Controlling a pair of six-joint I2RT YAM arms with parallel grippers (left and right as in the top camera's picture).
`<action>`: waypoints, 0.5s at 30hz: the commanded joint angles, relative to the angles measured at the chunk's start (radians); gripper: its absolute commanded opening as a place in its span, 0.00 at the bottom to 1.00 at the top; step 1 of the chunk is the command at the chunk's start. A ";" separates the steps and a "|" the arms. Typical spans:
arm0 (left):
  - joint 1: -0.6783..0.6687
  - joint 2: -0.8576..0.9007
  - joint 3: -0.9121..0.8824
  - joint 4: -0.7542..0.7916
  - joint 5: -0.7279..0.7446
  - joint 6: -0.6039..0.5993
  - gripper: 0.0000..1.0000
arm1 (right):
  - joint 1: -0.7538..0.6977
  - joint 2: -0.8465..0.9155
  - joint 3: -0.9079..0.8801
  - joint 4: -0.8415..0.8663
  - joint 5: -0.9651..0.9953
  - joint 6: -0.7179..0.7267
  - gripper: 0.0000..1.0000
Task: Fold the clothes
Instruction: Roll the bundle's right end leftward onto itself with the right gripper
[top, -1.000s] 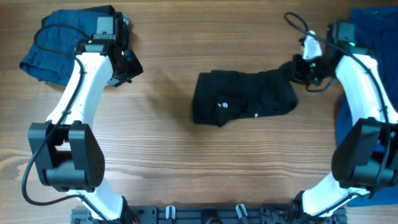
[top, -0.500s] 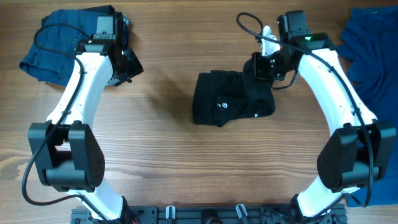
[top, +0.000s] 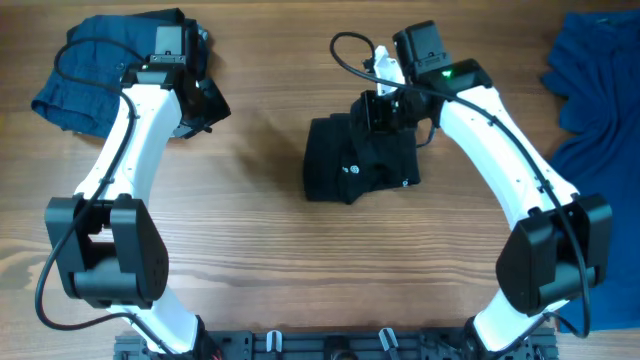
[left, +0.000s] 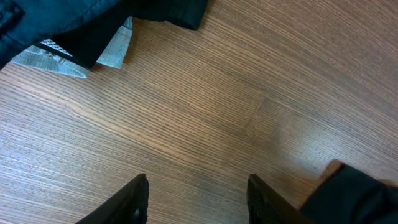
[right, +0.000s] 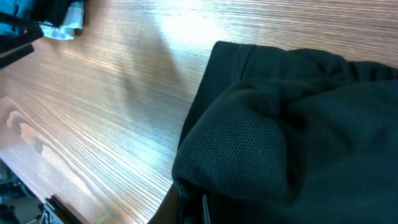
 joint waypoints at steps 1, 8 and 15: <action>-0.001 0.000 0.008 0.001 0.008 0.008 0.50 | 0.026 -0.026 0.021 0.010 0.064 0.016 0.04; -0.001 0.000 0.008 0.002 0.008 0.008 0.51 | 0.069 0.023 0.015 0.069 0.097 0.042 0.04; -0.001 0.000 0.008 0.002 0.008 0.008 0.51 | 0.126 0.140 0.015 0.174 0.095 0.113 0.05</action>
